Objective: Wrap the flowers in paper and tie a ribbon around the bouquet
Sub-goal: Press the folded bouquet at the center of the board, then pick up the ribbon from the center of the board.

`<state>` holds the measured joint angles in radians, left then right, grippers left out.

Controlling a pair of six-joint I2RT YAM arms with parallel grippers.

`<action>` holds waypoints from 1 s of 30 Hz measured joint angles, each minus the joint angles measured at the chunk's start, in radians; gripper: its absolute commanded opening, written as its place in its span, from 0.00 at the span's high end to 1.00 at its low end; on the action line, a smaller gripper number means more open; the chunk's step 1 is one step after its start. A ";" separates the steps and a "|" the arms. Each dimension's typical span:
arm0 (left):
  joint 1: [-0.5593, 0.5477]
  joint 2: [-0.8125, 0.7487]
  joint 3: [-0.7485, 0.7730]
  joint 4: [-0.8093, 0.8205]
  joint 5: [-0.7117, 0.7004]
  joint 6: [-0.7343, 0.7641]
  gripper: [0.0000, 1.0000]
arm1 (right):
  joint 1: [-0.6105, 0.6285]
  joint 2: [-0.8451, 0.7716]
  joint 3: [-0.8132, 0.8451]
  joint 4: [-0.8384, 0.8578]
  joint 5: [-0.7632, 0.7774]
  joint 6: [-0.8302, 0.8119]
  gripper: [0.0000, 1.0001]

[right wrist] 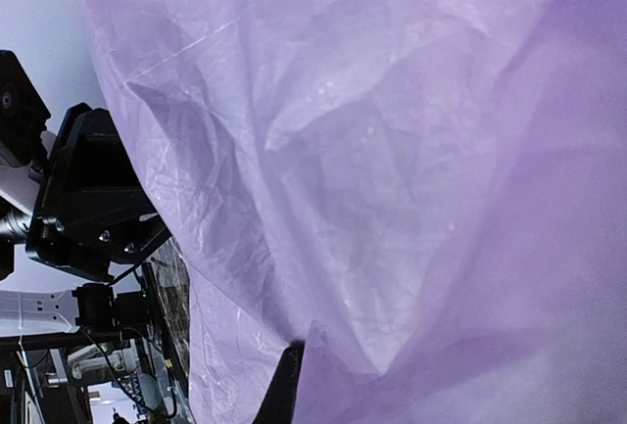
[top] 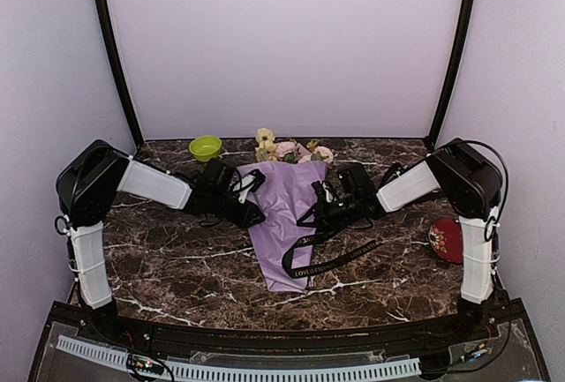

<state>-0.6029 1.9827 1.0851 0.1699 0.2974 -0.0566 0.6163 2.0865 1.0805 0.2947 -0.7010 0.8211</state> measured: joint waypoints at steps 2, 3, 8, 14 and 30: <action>0.002 -0.031 -0.029 -0.015 0.006 0.008 0.59 | 0.001 -0.003 -0.004 0.001 0.008 0.000 1.00; 0.003 -0.051 -0.045 -0.028 0.013 0.015 0.56 | 0.002 -0.005 -0.006 0.000 0.011 0.000 1.00; -0.019 -0.177 -0.093 -0.093 0.048 0.060 0.50 | 0.004 -0.016 -0.008 -0.008 0.026 0.000 1.00; -0.165 -0.299 -0.089 -0.114 0.129 0.114 0.43 | 0.006 -0.020 -0.007 -0.027 0.040 -0.007 1.00; -0.291 -0.054 0.066 -0.258 0.141 0.172 0.92 | 0.008 -0.032 0.019 -0.117 0.071 -0.058 1.00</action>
<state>-0.8936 1.9285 1.1511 -0.0883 0.4385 0.1150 0.6247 2.0544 1.0996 0.1776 -0.6300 0.7628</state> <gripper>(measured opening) 0.341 0.005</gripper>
